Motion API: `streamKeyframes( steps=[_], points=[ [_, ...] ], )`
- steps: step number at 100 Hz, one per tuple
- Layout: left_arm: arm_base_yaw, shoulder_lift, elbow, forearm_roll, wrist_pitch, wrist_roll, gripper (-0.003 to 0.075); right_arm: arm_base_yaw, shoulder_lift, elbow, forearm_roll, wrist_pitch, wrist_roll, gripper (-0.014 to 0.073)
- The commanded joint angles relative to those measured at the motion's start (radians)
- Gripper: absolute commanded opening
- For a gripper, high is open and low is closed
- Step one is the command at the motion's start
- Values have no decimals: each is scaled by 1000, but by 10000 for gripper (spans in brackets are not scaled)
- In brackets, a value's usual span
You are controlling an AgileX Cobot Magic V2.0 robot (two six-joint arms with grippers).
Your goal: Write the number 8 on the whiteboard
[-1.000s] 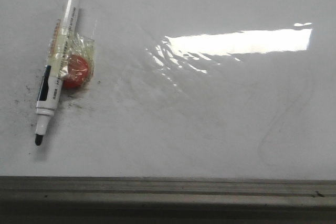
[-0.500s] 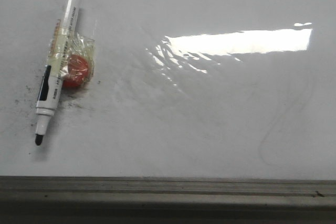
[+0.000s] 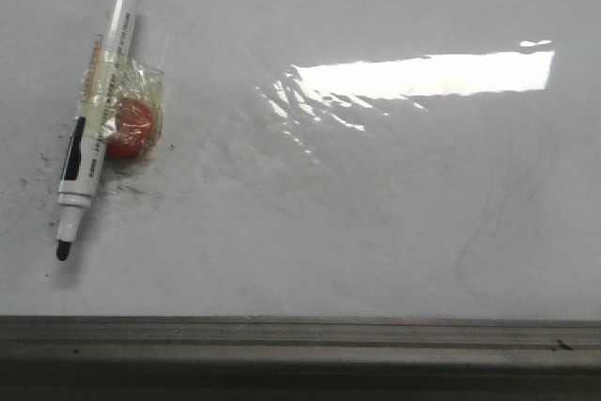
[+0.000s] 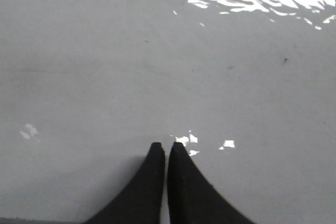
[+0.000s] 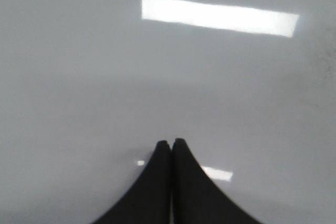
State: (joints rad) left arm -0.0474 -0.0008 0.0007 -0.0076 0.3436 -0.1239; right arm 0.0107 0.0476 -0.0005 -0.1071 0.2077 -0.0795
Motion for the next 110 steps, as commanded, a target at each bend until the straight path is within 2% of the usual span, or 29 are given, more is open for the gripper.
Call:
streamKeyframes(
  steps=[1, 110],
  points=[
    [-3, -31, 33, -11, -40, -6, -20, 1, 36, 25, 0, 62, -1, -63],
    [-3, -31, 33, -11, -40, -6, -20, 1, 36, 25, -11, 60, -1, -63]
  ],
)
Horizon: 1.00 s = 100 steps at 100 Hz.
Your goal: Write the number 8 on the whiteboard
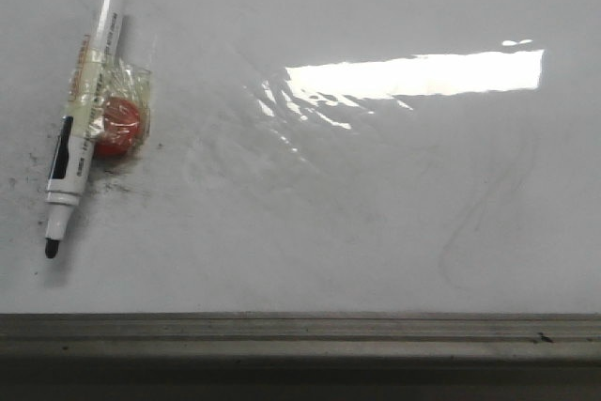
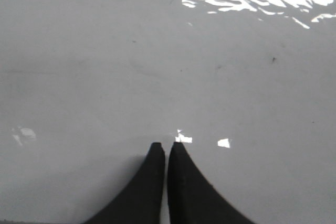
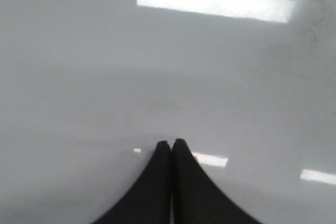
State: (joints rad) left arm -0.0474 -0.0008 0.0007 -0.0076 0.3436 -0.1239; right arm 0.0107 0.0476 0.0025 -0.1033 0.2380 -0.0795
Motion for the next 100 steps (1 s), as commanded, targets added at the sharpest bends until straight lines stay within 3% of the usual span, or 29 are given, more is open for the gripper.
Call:
streamKeyframes(
  steps=[1, 13, 22, 44, 56, 73, 85, 100],
  points=[
    [-3, -31, 33, -11, -40, -6, -20, 1, 36, 22, -20, 29, -1, -63],
    [-3, -31, 33, -11, -40, -6, -20, 1, 36, 22, -46, 11, -1, -63],
    [-3, -31, 33, -11, -40, -6, -20, 1, 36, 22, -108, -58, -1, -63],
    [-3, -31, 33, -11, -40, -6, -20, 1, 36, 22, -107, -220, 1, -63],
    [-3, -31, 33, -11, -40, -6, -20, 1, 36, 22, -37, -329, 15, -63],
    [-3, -31, 33, -11, -40, -6, -20, 1, 36, 22, 187, -421, 19, -63],
    [-3, -31, 33, -11, -47, -4, -20, 1, 36, 22, 285, -403, 19, -63],
    [-3, -31, 33, -4, -111, -3, -20, 1, 36, 22, 294, -310, 19, -63]
  ],
)
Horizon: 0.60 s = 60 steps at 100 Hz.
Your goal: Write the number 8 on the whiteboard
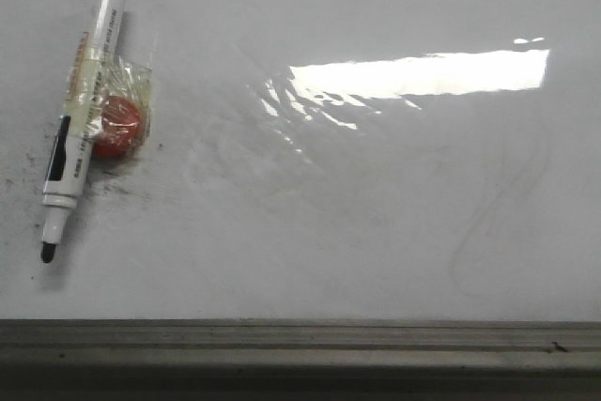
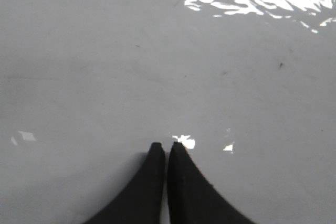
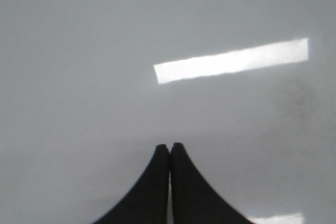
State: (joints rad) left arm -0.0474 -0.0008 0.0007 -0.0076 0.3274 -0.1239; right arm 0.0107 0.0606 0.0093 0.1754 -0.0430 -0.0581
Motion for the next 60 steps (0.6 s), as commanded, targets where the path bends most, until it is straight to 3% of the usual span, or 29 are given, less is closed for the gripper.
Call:
streamKeyframes(
  steps=[1, 23, 42, 60],
  points=[
    [-3, -31, 33, -1, -99, 1, -20, 1, 24, 15, 16, -26, -2, -63],
    [-3, -31, 33, -25, -181, 1, -20, 1, 24, 15, 25, -34, -2, -63],
    [-3, -31, 33, -500, -186, 1, -20, 1, 24, 15, 202, -41, -2, -63],
    [-3, -31, 33, -748, -186, 1, -20, 1, 24, 13, 288, -48, -2, -63]
  ],
)
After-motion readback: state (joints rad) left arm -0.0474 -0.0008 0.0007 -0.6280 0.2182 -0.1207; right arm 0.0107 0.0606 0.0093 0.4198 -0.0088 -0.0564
